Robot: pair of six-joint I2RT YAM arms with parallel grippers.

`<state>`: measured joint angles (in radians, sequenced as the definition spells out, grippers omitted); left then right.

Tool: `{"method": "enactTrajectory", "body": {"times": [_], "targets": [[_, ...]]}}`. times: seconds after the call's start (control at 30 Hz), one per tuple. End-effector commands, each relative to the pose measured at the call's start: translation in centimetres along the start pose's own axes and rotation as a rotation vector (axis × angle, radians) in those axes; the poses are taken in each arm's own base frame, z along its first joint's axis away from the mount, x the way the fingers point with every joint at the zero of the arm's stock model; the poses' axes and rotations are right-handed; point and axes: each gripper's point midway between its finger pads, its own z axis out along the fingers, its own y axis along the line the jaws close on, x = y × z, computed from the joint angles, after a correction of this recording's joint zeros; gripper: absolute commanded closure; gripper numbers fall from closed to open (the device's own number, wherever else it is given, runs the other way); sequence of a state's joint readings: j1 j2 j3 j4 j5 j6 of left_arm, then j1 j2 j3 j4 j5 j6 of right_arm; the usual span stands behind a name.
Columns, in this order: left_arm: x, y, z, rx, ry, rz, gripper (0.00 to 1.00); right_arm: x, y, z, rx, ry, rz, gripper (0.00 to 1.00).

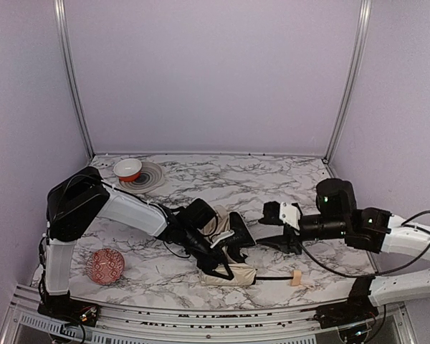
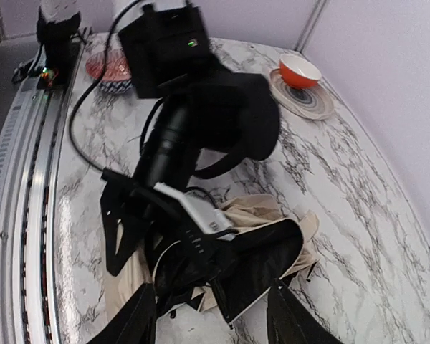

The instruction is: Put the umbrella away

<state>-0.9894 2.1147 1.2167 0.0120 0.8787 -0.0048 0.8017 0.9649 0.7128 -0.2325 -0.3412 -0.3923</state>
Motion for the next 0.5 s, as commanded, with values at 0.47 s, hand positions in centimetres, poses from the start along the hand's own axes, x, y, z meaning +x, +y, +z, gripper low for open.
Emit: {"method": "enactTrajectory", "body": {"times": [0.47], "targets": [[8.2,6.2,0.1,-0.100,0.173,-0.455,0.64,10.1,7.9,8.2,-0.066,0.296,-0.520,0.19]]}}
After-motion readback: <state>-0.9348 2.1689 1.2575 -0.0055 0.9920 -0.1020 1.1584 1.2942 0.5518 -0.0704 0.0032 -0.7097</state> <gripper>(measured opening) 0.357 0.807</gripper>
